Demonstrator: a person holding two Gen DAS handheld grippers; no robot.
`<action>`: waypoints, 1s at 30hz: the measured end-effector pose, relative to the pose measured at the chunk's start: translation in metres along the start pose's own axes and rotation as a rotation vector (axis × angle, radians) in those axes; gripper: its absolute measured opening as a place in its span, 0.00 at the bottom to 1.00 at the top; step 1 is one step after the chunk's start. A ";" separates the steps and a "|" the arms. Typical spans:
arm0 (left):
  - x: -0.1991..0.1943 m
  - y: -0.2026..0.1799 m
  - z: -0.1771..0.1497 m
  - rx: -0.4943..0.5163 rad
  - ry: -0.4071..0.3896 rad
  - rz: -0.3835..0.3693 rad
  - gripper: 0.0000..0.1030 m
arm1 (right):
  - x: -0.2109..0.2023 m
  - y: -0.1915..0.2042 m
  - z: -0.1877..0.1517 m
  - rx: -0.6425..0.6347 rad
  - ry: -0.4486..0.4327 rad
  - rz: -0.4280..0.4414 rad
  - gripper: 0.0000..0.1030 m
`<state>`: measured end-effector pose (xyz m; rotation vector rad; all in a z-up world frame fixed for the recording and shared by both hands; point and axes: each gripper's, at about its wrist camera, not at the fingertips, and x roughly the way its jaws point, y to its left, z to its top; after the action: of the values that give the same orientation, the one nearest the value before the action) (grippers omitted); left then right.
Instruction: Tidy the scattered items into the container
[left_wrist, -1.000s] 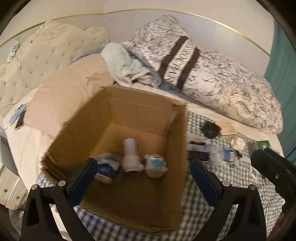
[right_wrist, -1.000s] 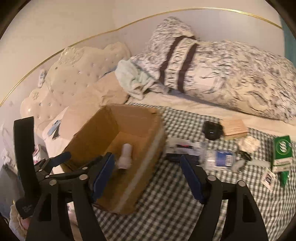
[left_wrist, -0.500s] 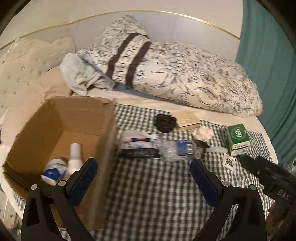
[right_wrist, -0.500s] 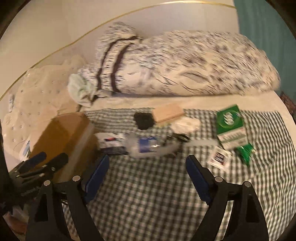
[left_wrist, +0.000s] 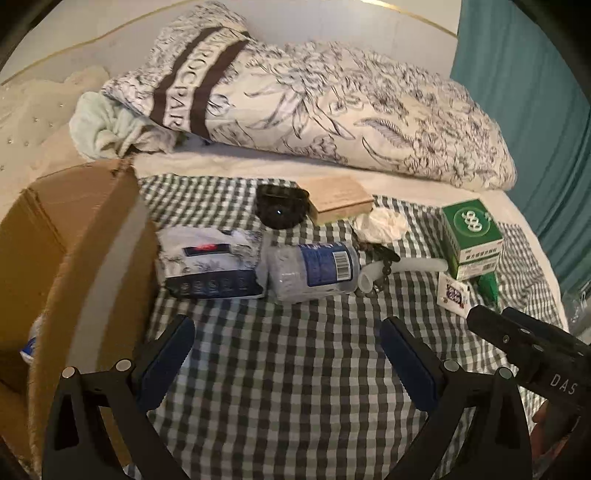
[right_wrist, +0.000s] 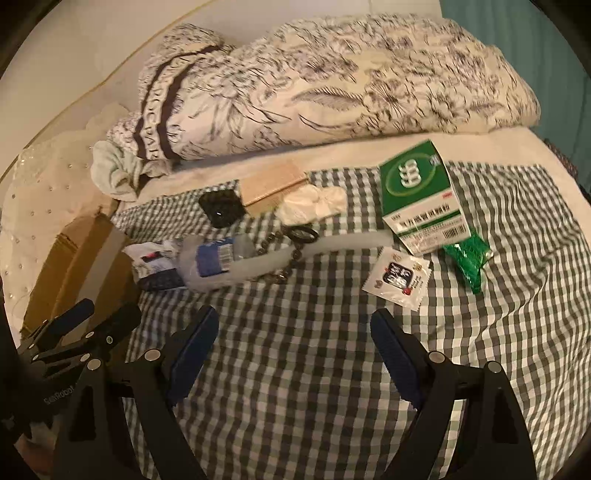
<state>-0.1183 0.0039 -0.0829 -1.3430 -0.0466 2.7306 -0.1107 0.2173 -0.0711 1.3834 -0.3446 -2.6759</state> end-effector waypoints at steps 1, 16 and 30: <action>0.007 -0.002 0.000 0.007 0.008 0.000 1.00 | 0.004 -0.003 0.000 0.007 0.005 -0.005 0.82; 0.092 -0.017 0.007 0.034 0.086 -0.019 1.00 | 0.057 -0.043 0.000 0.080 0.081 -0.086 0.82; 0.132 -0.022 0.014 0.005 0.111 -0.015 1.00 | 0.091 -0.061 0.001 0.106 0.112 -0.133 0.82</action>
<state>-0.2079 0.0391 -0.1771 -1.4838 -0.0416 2.6370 -0.1635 0.2580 -0.1581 1.6348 -0.4012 -2.7040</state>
